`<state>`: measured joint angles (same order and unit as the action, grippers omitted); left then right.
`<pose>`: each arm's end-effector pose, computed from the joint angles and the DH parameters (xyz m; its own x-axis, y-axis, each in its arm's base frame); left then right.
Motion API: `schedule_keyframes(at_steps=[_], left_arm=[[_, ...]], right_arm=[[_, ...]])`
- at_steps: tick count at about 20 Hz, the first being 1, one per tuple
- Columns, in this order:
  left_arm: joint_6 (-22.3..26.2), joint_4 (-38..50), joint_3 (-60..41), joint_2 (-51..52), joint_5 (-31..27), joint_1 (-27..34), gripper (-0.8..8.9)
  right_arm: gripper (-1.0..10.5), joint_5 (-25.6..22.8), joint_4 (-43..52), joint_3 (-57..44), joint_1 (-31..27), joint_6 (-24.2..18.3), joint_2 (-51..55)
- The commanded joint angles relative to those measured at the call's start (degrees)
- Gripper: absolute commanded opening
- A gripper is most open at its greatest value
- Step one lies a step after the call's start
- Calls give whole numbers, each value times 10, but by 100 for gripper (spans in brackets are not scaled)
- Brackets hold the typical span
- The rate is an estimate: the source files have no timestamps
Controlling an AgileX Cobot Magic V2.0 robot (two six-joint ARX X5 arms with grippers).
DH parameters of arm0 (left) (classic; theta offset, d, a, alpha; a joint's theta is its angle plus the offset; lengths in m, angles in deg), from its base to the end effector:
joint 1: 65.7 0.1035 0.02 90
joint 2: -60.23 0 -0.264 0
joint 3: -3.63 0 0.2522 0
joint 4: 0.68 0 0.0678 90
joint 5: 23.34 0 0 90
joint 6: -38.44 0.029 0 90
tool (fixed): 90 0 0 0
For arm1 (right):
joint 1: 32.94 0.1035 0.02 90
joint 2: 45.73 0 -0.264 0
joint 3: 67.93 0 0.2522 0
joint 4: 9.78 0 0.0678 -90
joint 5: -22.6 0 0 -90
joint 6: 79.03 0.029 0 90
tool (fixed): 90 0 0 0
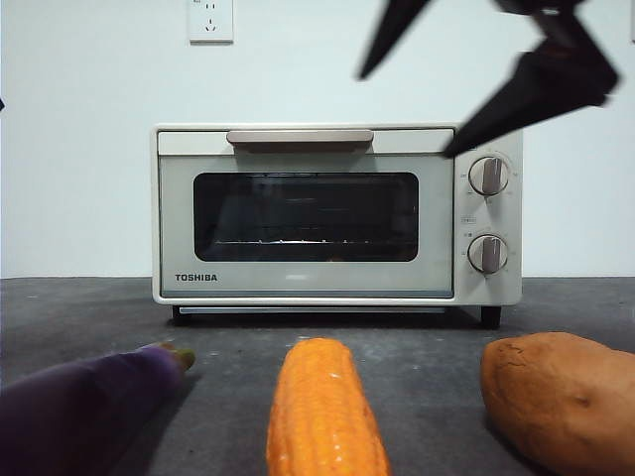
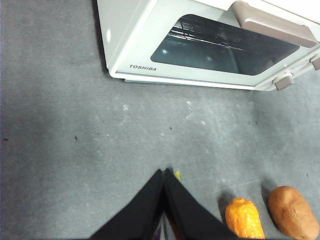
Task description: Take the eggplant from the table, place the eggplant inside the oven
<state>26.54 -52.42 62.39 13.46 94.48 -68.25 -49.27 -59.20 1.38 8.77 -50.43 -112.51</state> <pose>0.1570 -0.0205 0.2885 0.6585 -0.4965 -0.5655 0.2575 0.8548 -0.4505 0.1680 0.1618 0.2876 0.2778 0.6644 -0.6938 -0.4337 0.7312 0.5266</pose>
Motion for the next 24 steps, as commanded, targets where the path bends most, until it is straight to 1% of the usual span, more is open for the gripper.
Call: schedule_keyframes(at_steps=[1, 3, 4, 9, 15, 20, 22, 24], left_arm=[[7, 2, 11, -4, 3, -1, 6], [7, 0, 11, -4, 3, -2, 6], [7, 0, 11, -4, 3, -2, 6], [7, 0, 11, -4, 3, -2, 6], [8, 0, 11, -4, 3, -2, 6], [10, -2, 11, -4, 3, -2, 6], [12, -2, 11, -4, 3, -2, 6], [14, -2, 11, -4, 3, -2, 6]], right_arm=[[403, -30, -16, 57, 60, 11, -56], [403, -69, -40, 103, 107, 10, -111], [403, -81, -52, 125, 123, 10, -138], [403, -82, -60, 209, 176, 15, -274], [403, -77, -63, 268, 198, 16, -412], [401, -76, -46, 285, 200, 19, -480], [374, -75, -36, 288, 200, 21, -495], [313, -75, -28, 288, 201, 24, -499]])
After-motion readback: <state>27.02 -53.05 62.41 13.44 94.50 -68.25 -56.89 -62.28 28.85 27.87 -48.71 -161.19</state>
